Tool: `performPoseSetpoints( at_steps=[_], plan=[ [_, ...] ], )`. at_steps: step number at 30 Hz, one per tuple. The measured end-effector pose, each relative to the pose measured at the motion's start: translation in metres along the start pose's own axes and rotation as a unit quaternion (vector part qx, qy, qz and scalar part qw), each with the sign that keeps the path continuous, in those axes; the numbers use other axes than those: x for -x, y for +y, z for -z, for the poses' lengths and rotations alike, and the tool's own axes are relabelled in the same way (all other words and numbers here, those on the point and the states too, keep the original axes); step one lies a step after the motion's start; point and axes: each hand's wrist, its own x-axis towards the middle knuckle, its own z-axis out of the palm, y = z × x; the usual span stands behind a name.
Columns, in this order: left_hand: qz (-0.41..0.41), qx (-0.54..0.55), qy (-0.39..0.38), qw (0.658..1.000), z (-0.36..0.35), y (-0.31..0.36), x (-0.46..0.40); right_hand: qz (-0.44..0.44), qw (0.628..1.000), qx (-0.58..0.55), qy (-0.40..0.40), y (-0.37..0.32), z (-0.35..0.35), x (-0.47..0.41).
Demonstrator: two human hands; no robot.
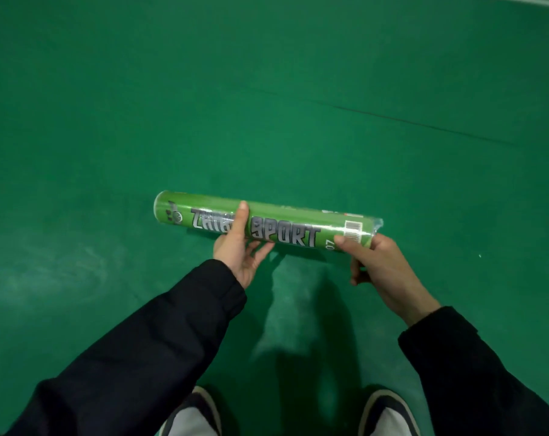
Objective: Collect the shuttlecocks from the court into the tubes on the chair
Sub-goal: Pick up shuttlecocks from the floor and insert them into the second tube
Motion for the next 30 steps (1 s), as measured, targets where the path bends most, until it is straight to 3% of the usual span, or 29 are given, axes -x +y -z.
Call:
performPoseSetpoints(
  at_steps=[3,5,8,10,15,24,27,30],
  plan=[
    [0.012,-0.001,-0.024,1.0,0.009,-0.001,-0.008,0.003,0.999,-0.032,0.036,0.001,-0.004,0.0],
    [-0.024,0.016,-0.034,0.999,0.019,0.006,-0.017,-0.004,0.996,-0.071,0.056,0.002,-0.002,0.0],
    [-0.12,0.099,0.121,0.98,0.049,0.034,-0.036,-0.006,0.992,-0.109,0.068,0.003,0.013,0.003],
    [-0.16,0.087,0.185,0.966,0.071,0.05,-0.046,-0.004,0.993,-0.109,0.043,0.004,0.025,0.007],
    [-0.141,-0.006,0.189,0.972,0.083,0.051,-0.055,-0.051,0.994,-0.095,-0.022,0.009,0.035,0.004],
    [-0.155,-0.008,0.166,0.974,0.086,0.039,-0.056,-0.078,0.989,-0.093,-0.078,0.003,0.048,0.013],
    [-0.136,0.004,0.184,0.973,0.095,0.036,-0.062,-0.013,0.99,-0.137,-0.043,-0.008,0.04,0.017],
    [-0.089,0.027,0.186,0.978,0.115,0.034,-0.068,0.096,0.992,-0.079,-0.011,-0.021,0.023,0.024]
  ],
)
